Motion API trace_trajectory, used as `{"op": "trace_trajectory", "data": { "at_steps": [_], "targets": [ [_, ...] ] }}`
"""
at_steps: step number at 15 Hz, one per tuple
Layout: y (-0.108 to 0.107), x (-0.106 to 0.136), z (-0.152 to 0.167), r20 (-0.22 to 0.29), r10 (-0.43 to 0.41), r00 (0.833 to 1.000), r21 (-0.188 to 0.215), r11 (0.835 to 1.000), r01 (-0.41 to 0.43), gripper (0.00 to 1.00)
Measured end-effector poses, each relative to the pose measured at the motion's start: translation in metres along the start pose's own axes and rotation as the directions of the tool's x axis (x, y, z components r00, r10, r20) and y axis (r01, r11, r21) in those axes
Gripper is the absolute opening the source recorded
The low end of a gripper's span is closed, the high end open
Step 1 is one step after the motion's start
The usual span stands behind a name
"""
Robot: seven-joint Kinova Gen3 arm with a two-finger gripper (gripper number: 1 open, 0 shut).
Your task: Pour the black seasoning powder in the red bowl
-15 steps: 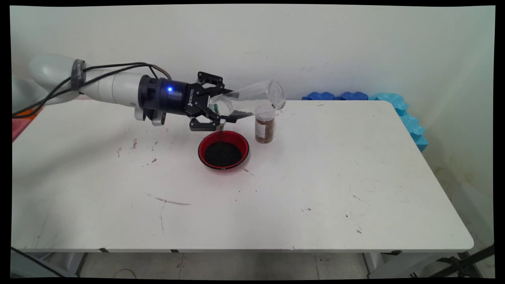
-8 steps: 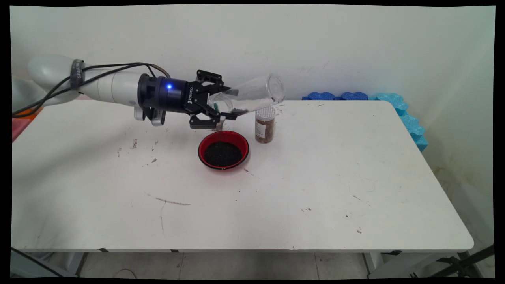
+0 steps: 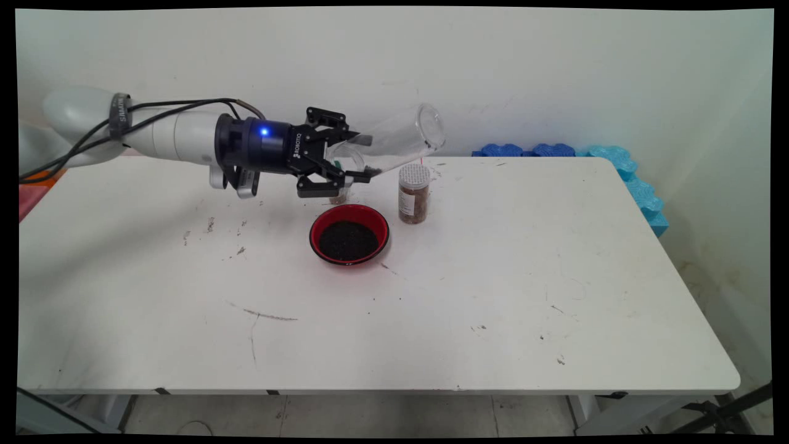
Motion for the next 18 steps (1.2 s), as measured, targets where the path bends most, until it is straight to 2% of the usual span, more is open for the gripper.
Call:
{"op": "trace_trajectory", "data": {
  "at_steps": [8, 18],
  "targets": [
    [0.0013, 0.0002, -0.0011, 0.017, -0.032, 0.999, -0.021, 0.999, 0.032, 0.0],
    [0.0045, -0.0043, -0.0036, 0.075, -0.014, 0.997, -0.051, 0.999, 0.018, 0.0]
  ]
}}
